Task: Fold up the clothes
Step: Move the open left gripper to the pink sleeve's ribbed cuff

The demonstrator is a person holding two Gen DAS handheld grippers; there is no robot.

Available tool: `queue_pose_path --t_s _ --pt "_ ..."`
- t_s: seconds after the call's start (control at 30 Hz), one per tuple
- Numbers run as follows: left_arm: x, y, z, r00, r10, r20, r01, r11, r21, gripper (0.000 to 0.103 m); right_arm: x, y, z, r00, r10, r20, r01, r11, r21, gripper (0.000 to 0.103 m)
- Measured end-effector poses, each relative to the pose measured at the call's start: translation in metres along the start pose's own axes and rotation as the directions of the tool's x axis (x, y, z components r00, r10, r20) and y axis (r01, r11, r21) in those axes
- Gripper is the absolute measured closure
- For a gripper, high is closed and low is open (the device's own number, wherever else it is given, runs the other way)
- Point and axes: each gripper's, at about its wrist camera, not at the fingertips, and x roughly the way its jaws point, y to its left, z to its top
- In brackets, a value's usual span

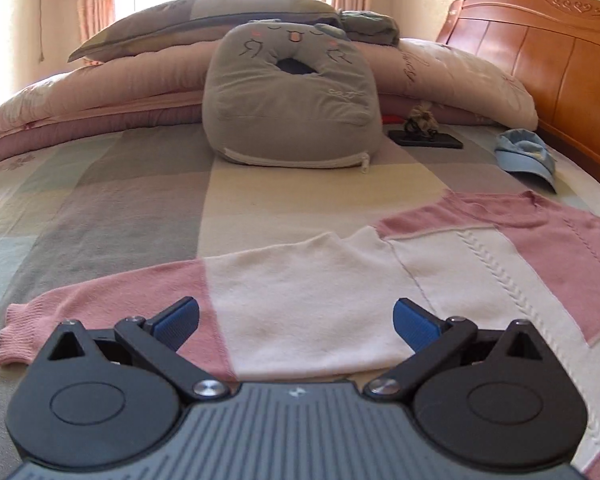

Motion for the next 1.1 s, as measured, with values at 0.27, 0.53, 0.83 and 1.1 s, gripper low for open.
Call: queue_pose_path --t_s 0.27,0.53,0.83,1.1 --pt "0.04 0.05 -0.024 0.994 0.069 -0.086 -0.078 0.991 -0.111 0.001 -0.013 0.017 0.004 1.0 0.011 0.028 -0.01 0.999 -0.037 0.0" --pt "-0.006 0.07 -0.047 0.998 0.04 -0.042 -0.045 0.991 -0.129 0.001 -0.014 0.018 0.004 0.999 0.031 0.036 -0.031 1.0 0.002 0.0" --pt "-0.004 0.103 -0.061 1.0 0.016 -0.023 -0.021 0.977 -0.212 0.001 -0.023 0.037 0.007 0.994 0.086 0.067 -0.084 0.996 -0.03 0.0" --pt "0.015 0.107 -0.049 1.0 0.02 0.005 -0.018 0.975 -0.222 0.001 -0.023 0.031 0.007 0.996 0.061 0.071 -0.062 0.998 0.014 0.0"
